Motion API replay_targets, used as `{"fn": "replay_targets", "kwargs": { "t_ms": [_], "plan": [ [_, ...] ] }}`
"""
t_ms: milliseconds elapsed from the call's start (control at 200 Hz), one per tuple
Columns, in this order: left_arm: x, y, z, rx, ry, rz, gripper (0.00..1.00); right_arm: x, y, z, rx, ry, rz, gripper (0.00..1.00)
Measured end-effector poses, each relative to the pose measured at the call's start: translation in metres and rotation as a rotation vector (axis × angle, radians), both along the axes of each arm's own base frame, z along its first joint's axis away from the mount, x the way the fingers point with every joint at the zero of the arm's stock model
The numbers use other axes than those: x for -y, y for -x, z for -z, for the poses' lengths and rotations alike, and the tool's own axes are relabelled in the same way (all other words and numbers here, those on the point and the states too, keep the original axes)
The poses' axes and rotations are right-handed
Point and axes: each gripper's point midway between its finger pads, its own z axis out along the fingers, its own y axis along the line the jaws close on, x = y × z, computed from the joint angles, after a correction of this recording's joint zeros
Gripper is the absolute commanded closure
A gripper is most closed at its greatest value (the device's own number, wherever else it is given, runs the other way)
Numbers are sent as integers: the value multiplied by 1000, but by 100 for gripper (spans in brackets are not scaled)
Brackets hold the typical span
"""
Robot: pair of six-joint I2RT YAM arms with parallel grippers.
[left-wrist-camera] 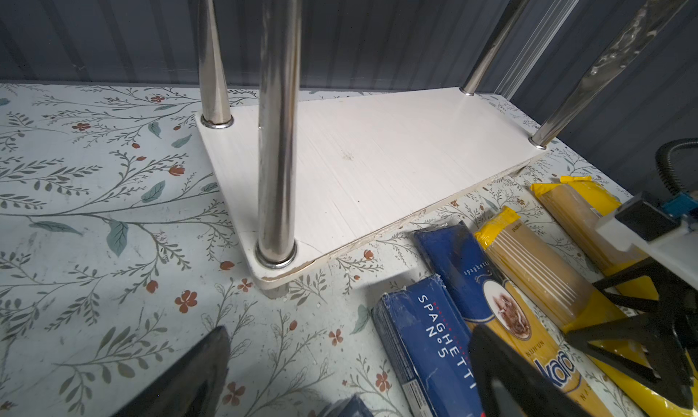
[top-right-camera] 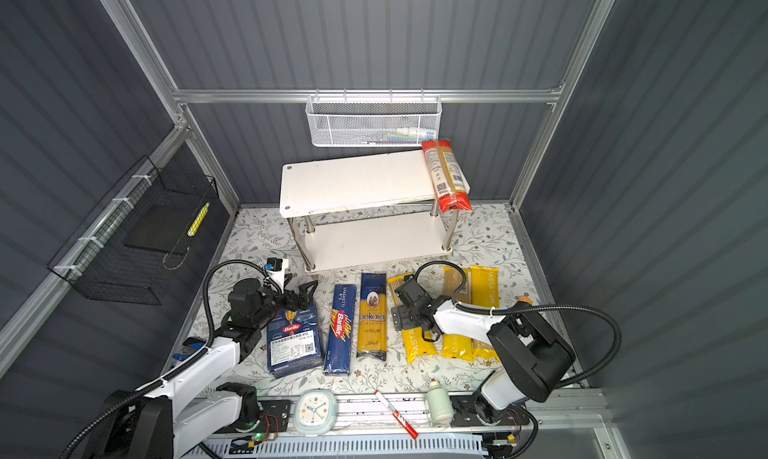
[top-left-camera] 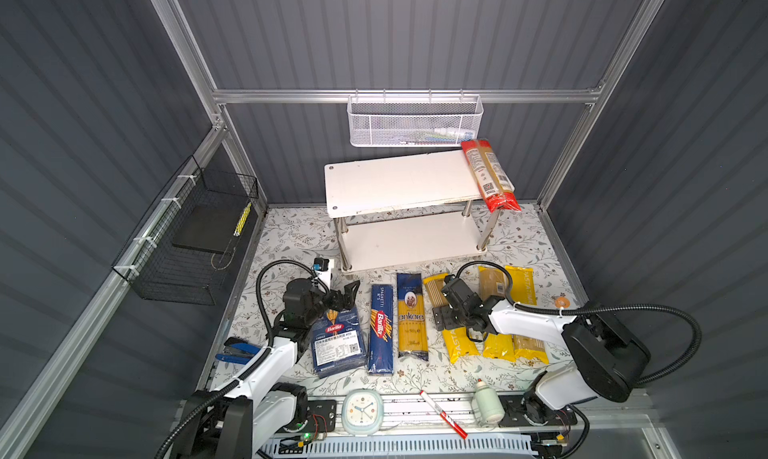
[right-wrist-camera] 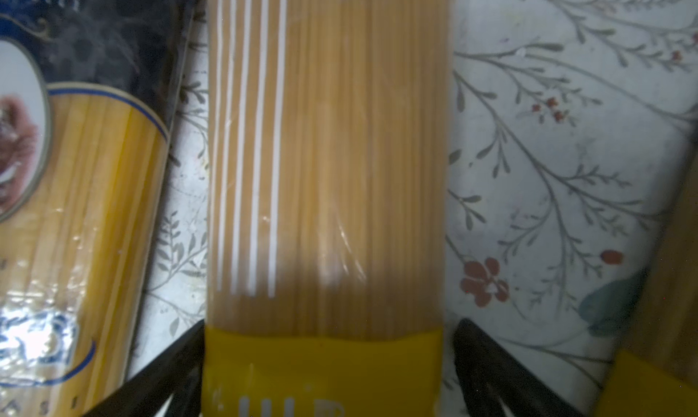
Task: Place and organize the pasta boxes and bags onto the shelf
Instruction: 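Lift the Pastatime bag slightly with the right gripper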
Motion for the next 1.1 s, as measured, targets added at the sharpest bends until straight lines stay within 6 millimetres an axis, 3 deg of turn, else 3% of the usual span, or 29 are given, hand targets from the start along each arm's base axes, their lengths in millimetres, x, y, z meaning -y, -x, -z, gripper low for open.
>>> {"fn": "replay_targets", "kwargs": {
  "t_ms": [525, 770, 1100],
  "plan": [
    [0, 0, 2, -7, -2, 0, 1, -11, -19, 0, 64, -54, 36, 14],
    [0, 0, 2, -7, -2, 0, 1, -11, -23, -1, 78, -62, 49, 31],
    [0, 0, 2, -7, -1, 0, 1, -9, -22, -4, 91, -95, 75, 46]
  ]
}}
